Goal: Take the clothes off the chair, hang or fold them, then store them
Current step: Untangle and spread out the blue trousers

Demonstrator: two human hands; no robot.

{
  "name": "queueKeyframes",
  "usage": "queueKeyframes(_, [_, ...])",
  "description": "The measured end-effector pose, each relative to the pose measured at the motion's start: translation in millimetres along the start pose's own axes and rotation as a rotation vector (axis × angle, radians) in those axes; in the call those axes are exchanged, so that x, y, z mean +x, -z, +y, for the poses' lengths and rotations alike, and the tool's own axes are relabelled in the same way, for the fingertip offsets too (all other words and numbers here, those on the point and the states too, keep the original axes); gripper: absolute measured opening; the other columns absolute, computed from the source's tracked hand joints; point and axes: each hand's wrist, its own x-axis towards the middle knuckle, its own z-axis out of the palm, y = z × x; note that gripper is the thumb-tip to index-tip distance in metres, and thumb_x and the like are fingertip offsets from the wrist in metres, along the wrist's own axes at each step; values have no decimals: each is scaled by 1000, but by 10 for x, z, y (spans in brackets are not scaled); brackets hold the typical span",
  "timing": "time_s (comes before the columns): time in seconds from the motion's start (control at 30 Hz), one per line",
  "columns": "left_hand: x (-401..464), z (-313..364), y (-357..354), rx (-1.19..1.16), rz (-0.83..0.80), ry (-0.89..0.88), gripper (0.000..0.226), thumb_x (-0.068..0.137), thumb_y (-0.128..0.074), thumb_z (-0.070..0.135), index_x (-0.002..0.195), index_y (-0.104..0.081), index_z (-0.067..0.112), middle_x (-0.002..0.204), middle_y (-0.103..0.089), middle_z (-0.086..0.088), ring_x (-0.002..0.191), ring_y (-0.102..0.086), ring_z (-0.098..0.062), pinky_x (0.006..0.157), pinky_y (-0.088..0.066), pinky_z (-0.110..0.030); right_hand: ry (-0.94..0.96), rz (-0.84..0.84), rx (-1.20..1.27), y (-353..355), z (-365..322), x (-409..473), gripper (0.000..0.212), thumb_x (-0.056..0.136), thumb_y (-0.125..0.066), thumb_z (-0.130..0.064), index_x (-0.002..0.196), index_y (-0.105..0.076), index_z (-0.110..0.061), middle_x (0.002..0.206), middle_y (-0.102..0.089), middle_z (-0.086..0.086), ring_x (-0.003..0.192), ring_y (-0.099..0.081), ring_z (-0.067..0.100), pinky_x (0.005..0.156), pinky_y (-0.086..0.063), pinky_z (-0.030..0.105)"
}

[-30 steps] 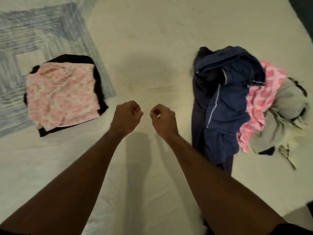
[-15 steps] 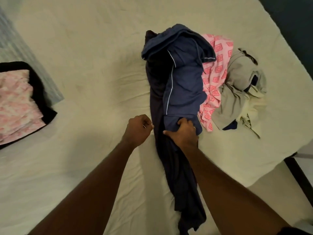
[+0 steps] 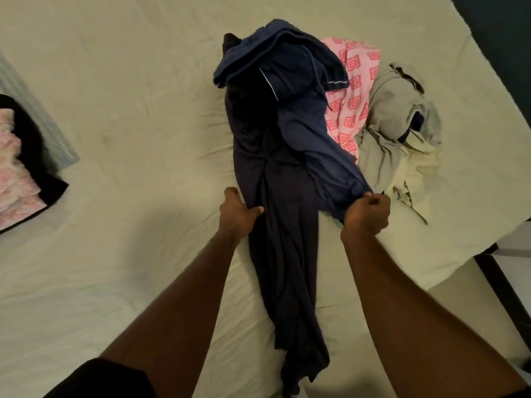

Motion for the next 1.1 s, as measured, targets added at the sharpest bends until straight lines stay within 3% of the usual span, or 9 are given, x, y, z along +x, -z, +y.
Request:
queueKeyframes(0.1, [11,-14,-123,39,20,-43,35,95,-66,15,129,-59,8,116,-66,-7,106,-65,-25,96,-54,-38,239,-62,-306,90,66,-113,23,93,-62,-15,116,-57,-14,122,-59,14,115,-56,37,91,-45,52])
queueKeyframes(0.23, [-155,-162,-79,171,-89,-294,20,96,-61,10,114,-70,8,106,-72,-3,94,-66,-18,87,-52,-29,871,-300,-353,4,267,-576,16,91,-62,-35,91,-62,-19,90,-61,3,89,-57,27,75,-44,44])
queueKeyframes(0.37, [-487,-395,99,291,-419,-408,14,90,-69,10,104,-73,7,98,-74,-4,87,-68,-16,81,-54,-31,480,-912,-195,-87,185,-1150,48,91,-69,-51,123,-62,-16,107,-71,3,98,-67,19,87,-56,37])
queueKeyframes(0.43, [-716,-529,175,404,-602,-361,18,88,-72,13,104,-74,6,100,-74,-6,89,-69,-18,83,-56,-36,336,-928,-191,-100,176,-1341,65,88,-75,-40,143,-50,-17,132,-64,6,119,-61,23,100,-52,37])
queueKeyframes(0.53, [-1026,-774,352,245,-783,-208,18,85,-73,17,97,-75,3,94,-75,-13,82,-70,-21,78,-58,-39,138,-966,-106,8,289,-1553,42,86,-71,-10,128,-66,-13,110,-74,3,100,-69,21,89,-56,41])
queueKeyframes(0.73, [-1501,-1206,762,-777,-262,216,70,79,-68,51,140,-50,22,131,-65,-11,111,-65,-28,83,-50,-45,249,-1363,-67,667,452,-2071,22,85,-64,6,90,-72,-14,81,-74,-8,77,-69,2,73,-56,22])
queueKeyframes(0.93, [-1813,-980,935,-748,-213,191,53,86,-78,26,133,-55,17,124,-71,-7,109,-71,-24,82,-59,-36,1068,-1590,-700,1139,938,-2443,39,76,-62,-14,114,-72,-13,140,-53,13,138,-41,37,118,-26,46])
queueKeyframes(1.0, [-1946,-908,952,-652,-145,149,46,87,-72,0,130,-59,11,121,-72,-13,104,-72,-27,86,-59,-39,956,-1672,-721,1329,950,-2483,46,78,-60,-28,122,-70,-18,142,-53,9,142,-37,32,121,-15,43])
queueKeyframes(1.1, [-2221,-783,1057,-571,-97,5,51,84,-61,-11,126,-62,18,118,-73,-8,108,-70,-26,92,-57,-39,149,-1483,-87,1557,653,-2534,46,68,-69,-45,108,-75,-22,115,-72,0,110,-66,12,99,-49,35])
